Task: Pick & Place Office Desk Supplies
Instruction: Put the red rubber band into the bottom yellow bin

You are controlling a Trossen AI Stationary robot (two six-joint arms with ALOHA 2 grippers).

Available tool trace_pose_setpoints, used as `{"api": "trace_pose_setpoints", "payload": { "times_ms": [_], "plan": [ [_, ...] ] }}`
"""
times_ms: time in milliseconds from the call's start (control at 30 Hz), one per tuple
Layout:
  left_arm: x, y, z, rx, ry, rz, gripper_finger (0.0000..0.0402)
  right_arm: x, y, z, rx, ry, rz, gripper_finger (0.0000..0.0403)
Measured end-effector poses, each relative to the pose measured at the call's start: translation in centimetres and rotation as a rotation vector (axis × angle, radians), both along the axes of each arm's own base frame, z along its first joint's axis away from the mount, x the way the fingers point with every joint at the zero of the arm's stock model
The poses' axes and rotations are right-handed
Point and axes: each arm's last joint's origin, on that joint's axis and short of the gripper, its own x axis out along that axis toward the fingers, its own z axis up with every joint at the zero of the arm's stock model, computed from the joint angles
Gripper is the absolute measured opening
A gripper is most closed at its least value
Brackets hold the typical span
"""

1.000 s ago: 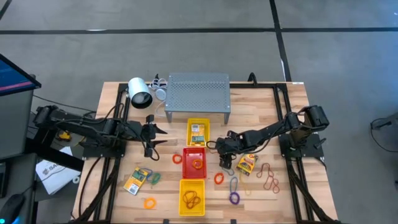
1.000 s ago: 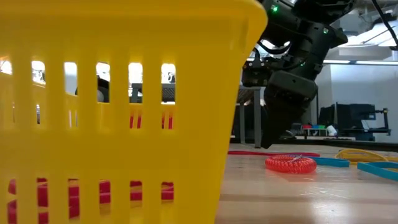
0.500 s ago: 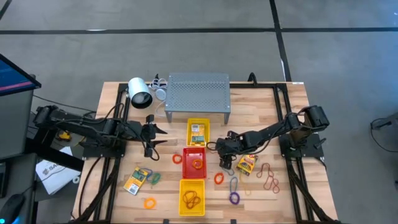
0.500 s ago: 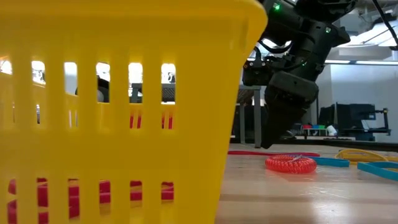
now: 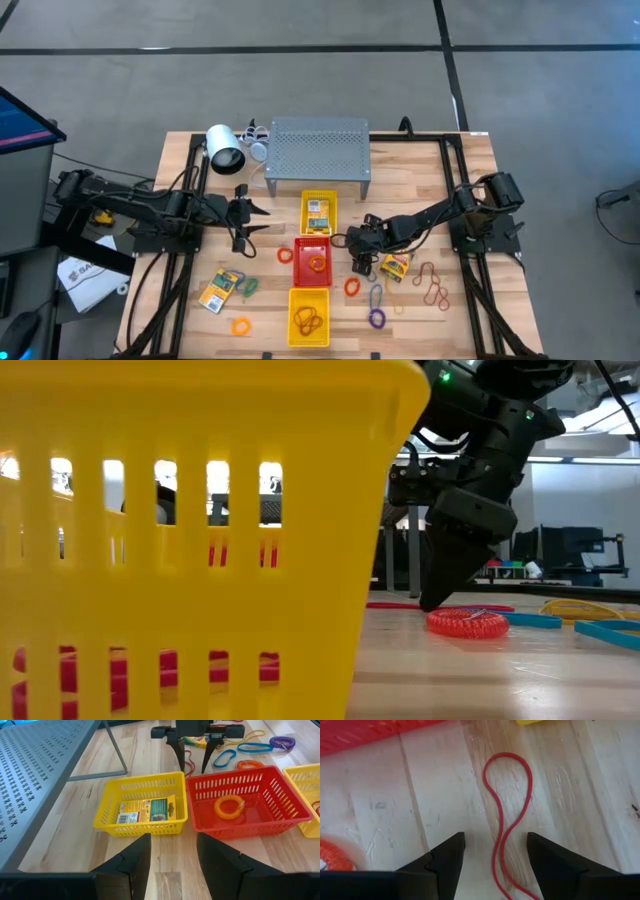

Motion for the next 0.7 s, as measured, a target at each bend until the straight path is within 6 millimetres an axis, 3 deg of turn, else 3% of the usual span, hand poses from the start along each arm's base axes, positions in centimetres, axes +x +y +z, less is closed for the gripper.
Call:
{"api": "trace_pose_setpoints", "payload": {
  "times_ms": [167, 533, 700],
  "plan": [
    [0.02, 0.00, 0.03, -0.001, -0.003, 0.000, 0.0153, 0.01, 0.03, -0.03, 0.005, 0.000, 0.003, 0.0160],
    [0.02, 0.00, 0.03, -0.001, -0.004, -0.001, 0.0153, 0.03, -0.21, -0.12, 0.010, 0.003, -0.007, 0.0015],
    [0.02, 0.00, 0.03, -0.001, -0.004, -0.001, 0.0153, 0.14, -0.37, 0.08, 0.015, 0.005, -0.010, 0.0009]
  ]
}}
